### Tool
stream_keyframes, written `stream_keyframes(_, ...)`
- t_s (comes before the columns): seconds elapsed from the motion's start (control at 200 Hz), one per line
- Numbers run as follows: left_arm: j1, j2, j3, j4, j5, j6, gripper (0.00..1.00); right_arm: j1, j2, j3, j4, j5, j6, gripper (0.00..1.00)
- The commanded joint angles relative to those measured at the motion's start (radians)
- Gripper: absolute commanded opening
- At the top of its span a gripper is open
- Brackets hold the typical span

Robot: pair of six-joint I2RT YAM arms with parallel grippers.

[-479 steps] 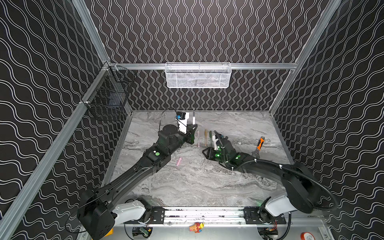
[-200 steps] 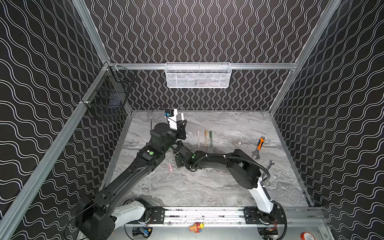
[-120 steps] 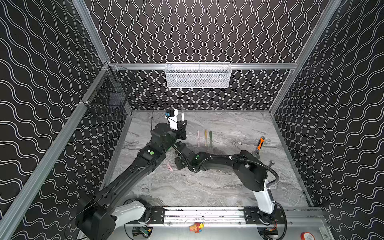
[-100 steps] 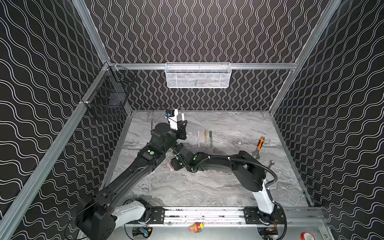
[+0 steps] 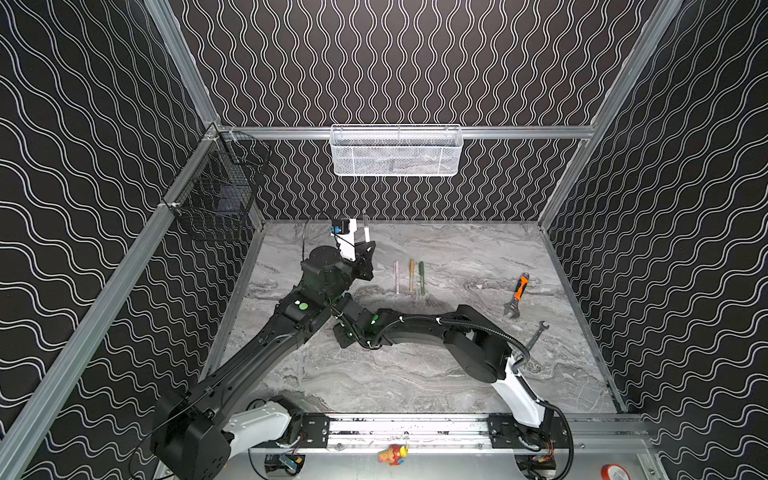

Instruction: Insert the pens into the pen caps

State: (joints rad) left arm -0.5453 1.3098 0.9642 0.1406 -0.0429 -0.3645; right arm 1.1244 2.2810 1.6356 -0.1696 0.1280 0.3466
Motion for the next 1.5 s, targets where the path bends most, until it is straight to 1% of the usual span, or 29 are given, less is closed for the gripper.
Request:
stream_keyframes(0.0,0.002,0.000,-0.002,0.045,0.010,-0.007,0.00,0.008,0.017,0.017,-0.069,0.051,-0.027,0.31)
stream_keyframes(0.23,0.002,0.002,-0.005,0.047,0.013,-0.010,0.00,0.017,-0.001,-0.002,-0.080,0.068,-0.032,0.25)
stream_keyframes(0.37,0.004,0.003,-0.003,0.046,0.013,-0.010,0.00,0.018,-0.025,-0.042,-0.061,0.093,-0.022,0.20)
stream_keyframes(0.501,0.004,0.006,-0.005,0.048,0.013,-0.010,0.00,0.018,-0.054,-0.082,-0.049,0.116,-0.004,0.18)
stream_keyframes(0.686,0.003,0.006,-0.007,0.051,0.015,-0.011,0.00,0.017,-0.125,-0.181,-0.013,0.155,0.025,0.18)
stream_keyframes(0.821,0.002,0.008,-0.007,0.054,0.024,-0.015,0.00,0.005,-0.194,-0.300,0.006,0.189,0.056,0.17)
stream_keyframes(1.021,0.001,0.014,-0.007,0.056,0.033,-0.017,0.00,-0.054,-0.373,-0.552,0.054,0.205,0.128,0.17)
stream_keyframes(1.121,0.002,0.022,-0.006,0.057,0.040,-0.019,0.00,-0.109,-0.484,-0.692,0.064,0.203,0.160,0.17)
stream_keyframes(1.231,-0.005,0.034,-0.004,0.062,0.058,-0.023,0.00,-0.186,-0.586,-0.812,0.078,0.180,0.176,0.18)
stream_keyframes(1.376,-0.024,0.055,0.001,0.062,0.072,-0.021,0.00,-0.269,-0.660,-0.882,0.069,0.137,0.152,0.19)
stream_keyframes(1.497,-0.046,0.062,0.004,0.056,0.067,-0.010,0.00,-0.291,-0.689,-0.884,0.045,0.101,0.120,0.25)
